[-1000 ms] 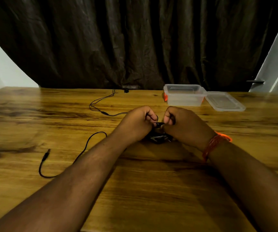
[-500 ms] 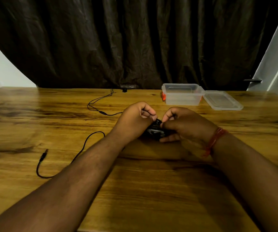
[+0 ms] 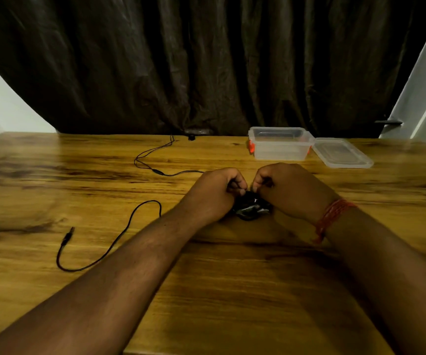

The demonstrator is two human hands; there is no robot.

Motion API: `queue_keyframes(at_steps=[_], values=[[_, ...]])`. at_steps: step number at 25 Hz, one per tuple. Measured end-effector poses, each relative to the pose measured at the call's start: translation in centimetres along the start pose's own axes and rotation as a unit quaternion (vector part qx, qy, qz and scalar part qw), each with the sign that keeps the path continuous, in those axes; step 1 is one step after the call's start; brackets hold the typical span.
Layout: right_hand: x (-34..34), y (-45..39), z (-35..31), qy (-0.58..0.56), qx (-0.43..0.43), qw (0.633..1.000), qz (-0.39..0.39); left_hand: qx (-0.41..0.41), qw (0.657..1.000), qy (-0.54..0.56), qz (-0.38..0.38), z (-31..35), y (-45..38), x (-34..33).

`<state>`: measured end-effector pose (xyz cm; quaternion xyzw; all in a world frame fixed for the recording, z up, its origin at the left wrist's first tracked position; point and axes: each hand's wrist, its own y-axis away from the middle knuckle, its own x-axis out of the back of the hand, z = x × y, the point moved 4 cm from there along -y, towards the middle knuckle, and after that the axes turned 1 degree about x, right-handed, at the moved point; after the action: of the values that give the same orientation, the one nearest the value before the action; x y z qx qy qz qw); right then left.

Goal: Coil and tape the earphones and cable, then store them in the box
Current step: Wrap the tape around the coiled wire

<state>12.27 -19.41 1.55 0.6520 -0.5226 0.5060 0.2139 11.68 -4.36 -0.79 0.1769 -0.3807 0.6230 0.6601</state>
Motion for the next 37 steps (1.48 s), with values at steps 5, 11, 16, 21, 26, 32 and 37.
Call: queue_keyframes(at_steps=[5, 11, 16, 21, 26, 32, 37], values=[[0.5, -0.2, 0.6, -0.022, -0.007, 1.0, -0.013, -0.008, 1.0, 0.011, 0.008, 0.1, 0.1, 0.5], [1.0, -0.8, 1.5, -0.067, -0.024, 0.997, 0.026, -0.014, 0.993, 0.095, 0.063, -0.5, -0.2, 1.1], [2.9, -0.9, 2.6, -0.071, -0.051, 0.984, 0.153, -0.047, 0.964, 0.08, 0.248, -1.0, -0.1, 4.5], [3.3, -0.9, 2.8, 0.054, -0.021, 0.978, 0.198, -0.109, 0.929, -0.006, 0.354, -0.1, 1.3, 6.9], [3.2, -0.5, 2.9, 0.102, -0.009, 0.97, 0.222, -0.038, 0.964, -0.135, 0.225, 0.5, 1.5, 7.1], [3.7, 1.3, 1.4, 0.108, 0.023, 0.957, 0.269, 0.049, 0.979, -0.093, 0.172, -0.9, 8.8, 9.9], [2.6, 3.0, -4.6, 0.165, 0.188, 0.943, 0.218, 0.059, 0.976, -0.12, 0.169, -4.9, 16.0, 13.7]])
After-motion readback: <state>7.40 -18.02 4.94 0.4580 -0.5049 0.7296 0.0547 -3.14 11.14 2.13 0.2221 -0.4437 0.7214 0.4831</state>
